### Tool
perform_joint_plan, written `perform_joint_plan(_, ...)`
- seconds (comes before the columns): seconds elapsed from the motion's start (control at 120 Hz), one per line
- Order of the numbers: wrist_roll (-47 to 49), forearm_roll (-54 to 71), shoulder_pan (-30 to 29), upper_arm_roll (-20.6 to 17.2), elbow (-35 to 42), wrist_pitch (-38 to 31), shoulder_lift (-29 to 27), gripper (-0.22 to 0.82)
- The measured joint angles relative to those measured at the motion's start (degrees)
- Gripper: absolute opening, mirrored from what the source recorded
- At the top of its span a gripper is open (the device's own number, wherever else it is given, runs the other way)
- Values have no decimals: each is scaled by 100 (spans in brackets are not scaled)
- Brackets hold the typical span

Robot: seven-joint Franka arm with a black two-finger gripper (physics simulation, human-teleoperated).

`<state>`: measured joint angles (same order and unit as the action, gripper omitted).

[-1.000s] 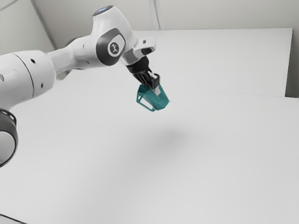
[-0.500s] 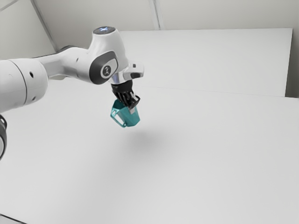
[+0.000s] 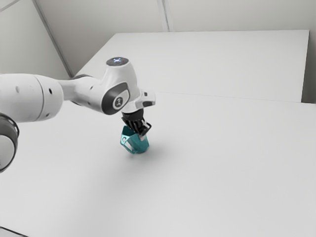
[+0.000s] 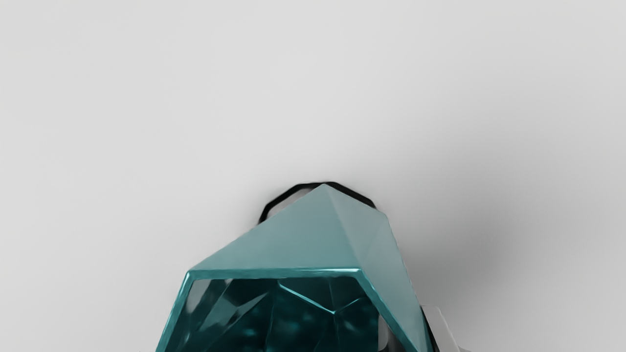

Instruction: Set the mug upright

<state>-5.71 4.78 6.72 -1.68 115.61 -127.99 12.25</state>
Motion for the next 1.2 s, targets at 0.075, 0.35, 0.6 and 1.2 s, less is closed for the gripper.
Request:
perform_joint_plan(0.075, 20, -32, 1, -4, 1, -28, 9, -6)
perform_joint_plan(0.35, 32, -109, -2, -8, -39, -32, -275, 41)
perform_joint_plan(0.6, 1, -556, -3, 18, -1264, 800, -478, 55)
perform_joint_plan(1.2, -27, -728, -5, 45, -2717, 2930, -528, 60)
